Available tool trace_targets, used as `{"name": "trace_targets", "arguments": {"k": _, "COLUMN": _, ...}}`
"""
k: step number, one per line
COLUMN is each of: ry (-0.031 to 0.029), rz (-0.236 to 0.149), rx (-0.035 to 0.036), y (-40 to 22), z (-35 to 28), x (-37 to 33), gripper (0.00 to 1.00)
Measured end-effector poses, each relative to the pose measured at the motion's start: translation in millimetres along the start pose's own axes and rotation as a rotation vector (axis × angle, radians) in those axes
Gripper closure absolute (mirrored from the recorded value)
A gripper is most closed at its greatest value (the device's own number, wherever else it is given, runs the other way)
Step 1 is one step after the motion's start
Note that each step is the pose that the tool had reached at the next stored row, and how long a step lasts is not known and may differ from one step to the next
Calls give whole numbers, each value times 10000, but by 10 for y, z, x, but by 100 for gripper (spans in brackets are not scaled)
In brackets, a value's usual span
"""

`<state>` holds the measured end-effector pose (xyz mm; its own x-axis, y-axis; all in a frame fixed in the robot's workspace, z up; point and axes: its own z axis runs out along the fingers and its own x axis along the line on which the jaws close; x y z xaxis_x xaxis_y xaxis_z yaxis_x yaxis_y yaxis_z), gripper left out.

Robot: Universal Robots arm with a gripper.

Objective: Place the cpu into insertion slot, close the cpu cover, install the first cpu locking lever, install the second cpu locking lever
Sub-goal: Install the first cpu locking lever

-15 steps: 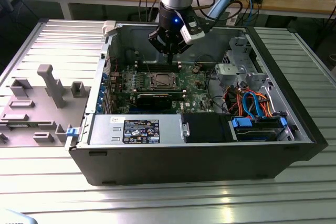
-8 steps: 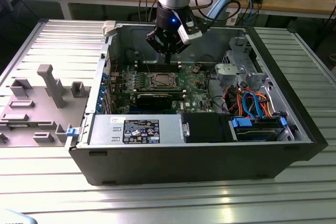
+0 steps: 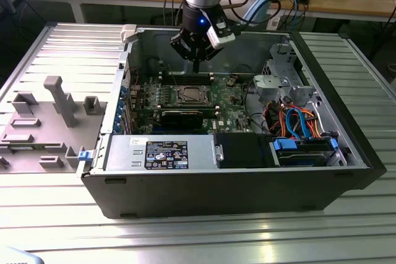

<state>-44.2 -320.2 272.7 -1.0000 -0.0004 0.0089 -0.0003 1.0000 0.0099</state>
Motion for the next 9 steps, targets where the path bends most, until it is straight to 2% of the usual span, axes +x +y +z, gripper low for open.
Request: {"name": "trace_targets", "arguments": {"k": 9, "ry": 0, "rz": -14, "rx": -1, "y": 98, "z": 4, "x": 136, "gripper": 89}}
